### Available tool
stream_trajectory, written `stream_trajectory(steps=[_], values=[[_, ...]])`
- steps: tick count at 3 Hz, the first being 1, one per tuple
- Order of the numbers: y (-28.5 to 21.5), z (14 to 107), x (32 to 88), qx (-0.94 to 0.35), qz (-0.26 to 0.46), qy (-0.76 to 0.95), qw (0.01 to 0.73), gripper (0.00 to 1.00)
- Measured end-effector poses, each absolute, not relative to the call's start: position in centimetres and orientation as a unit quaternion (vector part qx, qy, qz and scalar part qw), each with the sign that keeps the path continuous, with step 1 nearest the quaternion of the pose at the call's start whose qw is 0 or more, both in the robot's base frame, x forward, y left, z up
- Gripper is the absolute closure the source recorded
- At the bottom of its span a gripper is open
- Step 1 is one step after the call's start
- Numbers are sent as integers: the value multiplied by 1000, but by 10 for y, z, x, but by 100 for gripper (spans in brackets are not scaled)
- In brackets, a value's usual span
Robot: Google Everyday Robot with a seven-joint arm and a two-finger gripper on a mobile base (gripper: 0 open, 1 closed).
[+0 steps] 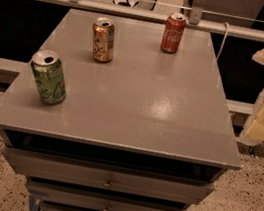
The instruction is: Move orange can near coke can
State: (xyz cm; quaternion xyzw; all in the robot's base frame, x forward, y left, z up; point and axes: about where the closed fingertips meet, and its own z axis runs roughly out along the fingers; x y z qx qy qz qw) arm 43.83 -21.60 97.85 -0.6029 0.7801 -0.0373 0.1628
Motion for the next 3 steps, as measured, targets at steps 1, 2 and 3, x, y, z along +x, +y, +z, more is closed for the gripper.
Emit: stream_trajectory(steps=[1,2,3], values=[[-216,979,438,-603,-37,780,163,0],[-196,972,443,-603,-26,773,193,0],[-145,966,473,-596,24,757,266,0]])
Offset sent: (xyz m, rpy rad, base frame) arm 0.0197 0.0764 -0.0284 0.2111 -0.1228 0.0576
